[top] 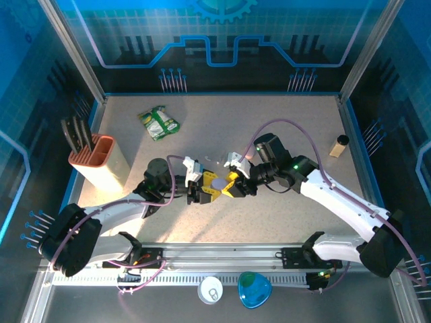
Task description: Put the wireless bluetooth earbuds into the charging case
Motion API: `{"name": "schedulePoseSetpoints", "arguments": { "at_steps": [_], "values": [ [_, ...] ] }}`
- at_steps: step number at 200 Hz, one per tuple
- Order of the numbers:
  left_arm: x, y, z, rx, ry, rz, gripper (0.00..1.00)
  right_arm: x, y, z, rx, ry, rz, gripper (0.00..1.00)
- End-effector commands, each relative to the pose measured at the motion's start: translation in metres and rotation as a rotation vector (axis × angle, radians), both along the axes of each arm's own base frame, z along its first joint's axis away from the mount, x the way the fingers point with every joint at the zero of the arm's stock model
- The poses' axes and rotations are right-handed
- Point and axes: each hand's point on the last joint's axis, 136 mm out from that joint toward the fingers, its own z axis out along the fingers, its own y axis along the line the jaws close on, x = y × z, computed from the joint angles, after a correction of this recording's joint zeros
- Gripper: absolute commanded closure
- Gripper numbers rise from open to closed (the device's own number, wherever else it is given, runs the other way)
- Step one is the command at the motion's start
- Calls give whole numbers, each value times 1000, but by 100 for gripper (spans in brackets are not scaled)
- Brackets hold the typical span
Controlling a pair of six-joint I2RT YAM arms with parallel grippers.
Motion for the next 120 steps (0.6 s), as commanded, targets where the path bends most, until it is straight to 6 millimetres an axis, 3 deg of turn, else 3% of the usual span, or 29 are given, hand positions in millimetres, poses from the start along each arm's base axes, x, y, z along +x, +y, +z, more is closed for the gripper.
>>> {"name": "schedulePoseSetpoints", "arguments": {
  "at_steps": [1,65,120],
  "values": [
    [-3,-3,10,-24,-53,-34,48,2,3,10,37,-24,1,70],
    [0,-3,10,-26,-55,-20,46,0,2,10,45,-23,2,70],
    [0,-3,13,-32,-55,-20,62,2,3,6,34,-15,2,69]
  ]
}}
